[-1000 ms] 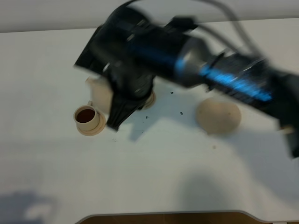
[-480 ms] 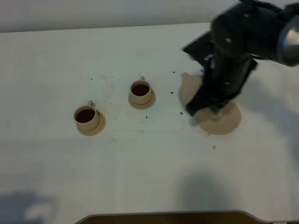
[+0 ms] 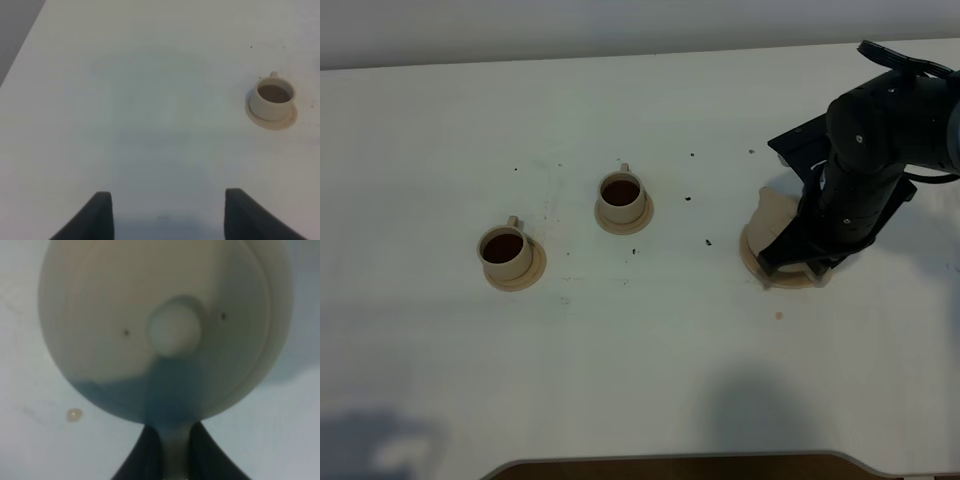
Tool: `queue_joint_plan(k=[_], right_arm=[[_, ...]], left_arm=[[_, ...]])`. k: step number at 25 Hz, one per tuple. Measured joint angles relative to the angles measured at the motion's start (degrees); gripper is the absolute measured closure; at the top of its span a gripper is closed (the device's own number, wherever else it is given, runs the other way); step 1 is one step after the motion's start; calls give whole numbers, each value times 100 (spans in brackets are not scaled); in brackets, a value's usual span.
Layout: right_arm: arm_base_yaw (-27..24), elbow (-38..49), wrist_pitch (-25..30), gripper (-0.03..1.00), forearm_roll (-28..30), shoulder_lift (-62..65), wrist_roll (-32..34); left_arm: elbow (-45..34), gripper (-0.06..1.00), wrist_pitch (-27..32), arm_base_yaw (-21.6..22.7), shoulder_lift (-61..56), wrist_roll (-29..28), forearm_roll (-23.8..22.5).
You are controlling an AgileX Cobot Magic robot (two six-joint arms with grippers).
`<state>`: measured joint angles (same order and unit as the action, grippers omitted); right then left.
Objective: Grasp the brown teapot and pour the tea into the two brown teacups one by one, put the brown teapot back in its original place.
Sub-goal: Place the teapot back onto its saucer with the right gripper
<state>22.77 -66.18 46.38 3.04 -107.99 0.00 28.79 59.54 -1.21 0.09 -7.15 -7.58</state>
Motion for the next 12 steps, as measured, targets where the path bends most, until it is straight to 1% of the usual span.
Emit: queue_joint_plan(k=[6, 12], right_arm=[[0, 45, -123, 85, -11, 2, 0], [0, 45, -135, 85, -25, 2, 0]], left_arm=[[0, 45, 0, 0, 0, 0, 0], [0, 45, 0, 0, 0, 0, 0]])
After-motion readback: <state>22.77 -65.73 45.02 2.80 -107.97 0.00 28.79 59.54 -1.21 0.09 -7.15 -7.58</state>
